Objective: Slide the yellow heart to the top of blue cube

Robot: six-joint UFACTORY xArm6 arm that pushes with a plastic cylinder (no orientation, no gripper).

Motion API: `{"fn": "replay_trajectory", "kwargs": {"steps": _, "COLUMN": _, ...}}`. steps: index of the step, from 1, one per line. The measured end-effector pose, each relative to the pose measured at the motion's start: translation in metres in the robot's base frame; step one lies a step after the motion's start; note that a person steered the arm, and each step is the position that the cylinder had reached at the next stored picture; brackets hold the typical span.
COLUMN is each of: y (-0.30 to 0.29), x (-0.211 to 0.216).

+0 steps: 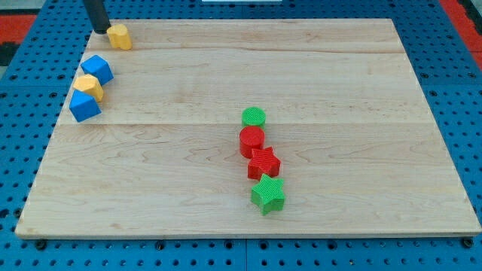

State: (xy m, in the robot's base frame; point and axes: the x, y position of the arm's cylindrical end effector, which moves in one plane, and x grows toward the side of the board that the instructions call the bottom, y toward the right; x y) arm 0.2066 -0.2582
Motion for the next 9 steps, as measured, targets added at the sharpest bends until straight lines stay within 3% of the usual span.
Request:
{"fn": "replay_trajectory", "kwargs": {"steps": 2, "y": 0.046, "x": 0.004}}
{"fn": "replay_trajectory", "kwargs": {"steps": 4, "y": 0.035, "x": 0.031}}
{"fn": "replay_trajectory", "kwargs": {"steps": 5, "y": 0.035, "x": 0.016}}
{"fn": "replay_trajectory", "kwargs": {"steps": 7, "y": 0.014, "x": 0.052}}
{"fn": "replay_trajectory", "kwargs": {"steps": 9, "y": 0.014, "x": 0.049}}
